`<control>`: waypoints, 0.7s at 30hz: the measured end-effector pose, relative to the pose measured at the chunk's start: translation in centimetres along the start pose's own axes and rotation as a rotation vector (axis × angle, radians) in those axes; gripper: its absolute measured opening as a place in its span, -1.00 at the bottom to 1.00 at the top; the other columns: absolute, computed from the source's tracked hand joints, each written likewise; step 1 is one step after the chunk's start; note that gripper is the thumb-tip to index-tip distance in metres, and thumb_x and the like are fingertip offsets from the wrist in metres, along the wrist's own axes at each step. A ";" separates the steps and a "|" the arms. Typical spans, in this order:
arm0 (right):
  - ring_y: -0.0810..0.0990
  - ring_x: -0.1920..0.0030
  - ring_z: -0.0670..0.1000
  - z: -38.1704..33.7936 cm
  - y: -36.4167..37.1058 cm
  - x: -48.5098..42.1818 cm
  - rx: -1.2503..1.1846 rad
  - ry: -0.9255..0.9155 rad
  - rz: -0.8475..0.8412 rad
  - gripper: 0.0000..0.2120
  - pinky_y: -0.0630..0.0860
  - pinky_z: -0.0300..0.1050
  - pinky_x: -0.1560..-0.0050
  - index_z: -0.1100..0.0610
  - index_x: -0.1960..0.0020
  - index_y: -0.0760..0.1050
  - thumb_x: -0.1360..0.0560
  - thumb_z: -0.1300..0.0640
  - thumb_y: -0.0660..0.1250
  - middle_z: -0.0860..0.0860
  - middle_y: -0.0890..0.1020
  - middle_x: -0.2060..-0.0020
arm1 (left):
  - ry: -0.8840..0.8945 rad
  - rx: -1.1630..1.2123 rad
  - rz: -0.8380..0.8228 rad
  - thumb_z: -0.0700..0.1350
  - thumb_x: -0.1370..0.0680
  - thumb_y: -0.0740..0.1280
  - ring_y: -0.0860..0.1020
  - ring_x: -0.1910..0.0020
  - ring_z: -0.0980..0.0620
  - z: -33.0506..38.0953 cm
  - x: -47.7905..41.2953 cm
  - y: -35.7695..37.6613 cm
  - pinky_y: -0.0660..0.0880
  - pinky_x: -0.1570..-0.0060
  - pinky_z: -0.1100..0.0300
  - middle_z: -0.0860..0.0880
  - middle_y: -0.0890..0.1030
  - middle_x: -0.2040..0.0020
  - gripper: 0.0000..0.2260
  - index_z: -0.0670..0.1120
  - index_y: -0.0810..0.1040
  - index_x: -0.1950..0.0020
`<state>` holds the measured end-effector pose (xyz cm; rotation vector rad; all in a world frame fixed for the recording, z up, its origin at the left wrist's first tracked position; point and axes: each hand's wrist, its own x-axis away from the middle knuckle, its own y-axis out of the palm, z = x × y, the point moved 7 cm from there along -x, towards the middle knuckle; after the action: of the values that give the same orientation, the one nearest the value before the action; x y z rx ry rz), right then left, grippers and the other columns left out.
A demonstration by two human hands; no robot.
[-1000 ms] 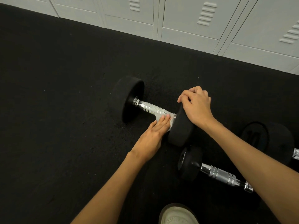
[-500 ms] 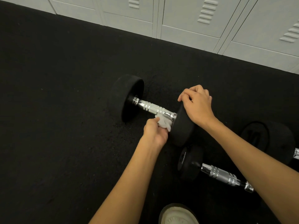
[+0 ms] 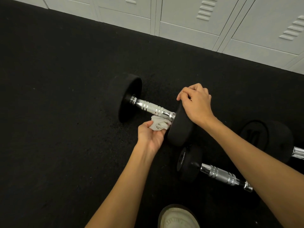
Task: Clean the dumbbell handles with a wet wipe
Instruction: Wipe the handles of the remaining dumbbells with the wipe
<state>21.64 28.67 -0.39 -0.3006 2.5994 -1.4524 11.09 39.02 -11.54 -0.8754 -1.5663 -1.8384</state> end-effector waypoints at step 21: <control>0.35 -0.13 0.02 0.1 0.1 -0.2 0.003 -0.006 -0.003 -0.75 0.15 -0.14 -0.09 0.04 0.05 0.60 -0.58 0.05 0.14 -0.01 0.45 -0.03 | 0.290 -1.039 -0.110 -0.39 -0.37 0.19 0.56 0.18 0.06 0.8 1.8 1.1 0.48 0.30 0.31 -0.11 0.61 0.15 -0.74 -0.25 0.56 0.01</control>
<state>21.87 28.71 -0.52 -0.3089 2.5932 -1.4534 10.88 39.65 -9.35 -0.8570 -0.4070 -2.7305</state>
